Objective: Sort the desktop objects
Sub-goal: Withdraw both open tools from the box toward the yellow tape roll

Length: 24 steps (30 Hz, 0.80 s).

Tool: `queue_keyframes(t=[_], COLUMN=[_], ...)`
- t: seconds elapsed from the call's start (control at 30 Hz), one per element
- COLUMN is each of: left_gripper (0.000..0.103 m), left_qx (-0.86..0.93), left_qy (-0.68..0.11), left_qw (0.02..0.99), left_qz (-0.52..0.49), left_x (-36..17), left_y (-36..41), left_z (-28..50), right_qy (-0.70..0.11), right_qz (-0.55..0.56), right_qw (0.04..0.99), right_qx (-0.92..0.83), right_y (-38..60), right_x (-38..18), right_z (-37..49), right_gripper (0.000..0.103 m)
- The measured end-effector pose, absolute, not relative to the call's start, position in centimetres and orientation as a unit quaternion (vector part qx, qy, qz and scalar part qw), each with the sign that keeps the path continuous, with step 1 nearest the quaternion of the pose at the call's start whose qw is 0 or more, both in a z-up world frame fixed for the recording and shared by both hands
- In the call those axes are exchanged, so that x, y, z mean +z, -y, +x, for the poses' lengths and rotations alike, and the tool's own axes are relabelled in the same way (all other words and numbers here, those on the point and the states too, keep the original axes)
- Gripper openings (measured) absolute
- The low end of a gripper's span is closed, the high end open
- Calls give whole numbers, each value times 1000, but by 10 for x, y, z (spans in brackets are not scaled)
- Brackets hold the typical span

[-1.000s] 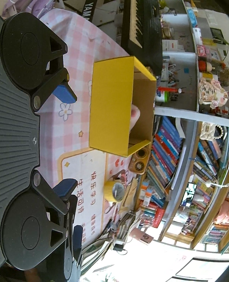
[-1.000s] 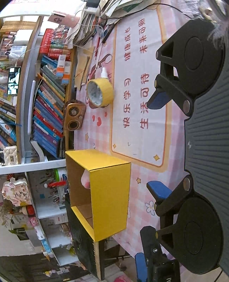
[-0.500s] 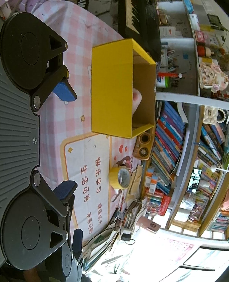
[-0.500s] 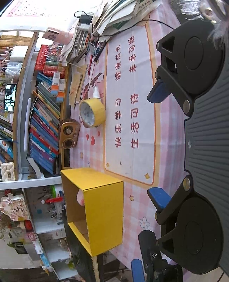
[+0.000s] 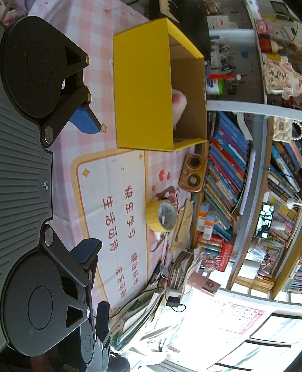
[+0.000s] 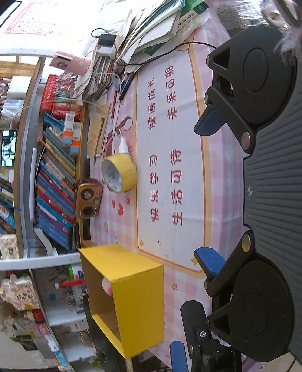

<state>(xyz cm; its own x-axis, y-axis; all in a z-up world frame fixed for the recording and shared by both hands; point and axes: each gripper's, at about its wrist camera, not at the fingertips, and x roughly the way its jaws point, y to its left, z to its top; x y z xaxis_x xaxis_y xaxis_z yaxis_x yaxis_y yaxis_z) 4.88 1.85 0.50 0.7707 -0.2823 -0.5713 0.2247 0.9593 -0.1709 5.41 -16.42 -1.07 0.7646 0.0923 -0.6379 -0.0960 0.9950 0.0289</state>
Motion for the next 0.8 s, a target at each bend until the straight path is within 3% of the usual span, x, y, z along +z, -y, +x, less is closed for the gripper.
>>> queue_keyframes(t=[0.8], left_gripper=[103], left_qx=[-140], left_qy=[-320], left_qw=[936], left_qz=[-51], left_x=[2], left_y=[40], left_z=[109], right_qy=[-357], right_qz=[-24], right_qw=[933], right_qx=[44], right_y=[218], right_x=[-14], right_z=[126], right_gripper=[103])
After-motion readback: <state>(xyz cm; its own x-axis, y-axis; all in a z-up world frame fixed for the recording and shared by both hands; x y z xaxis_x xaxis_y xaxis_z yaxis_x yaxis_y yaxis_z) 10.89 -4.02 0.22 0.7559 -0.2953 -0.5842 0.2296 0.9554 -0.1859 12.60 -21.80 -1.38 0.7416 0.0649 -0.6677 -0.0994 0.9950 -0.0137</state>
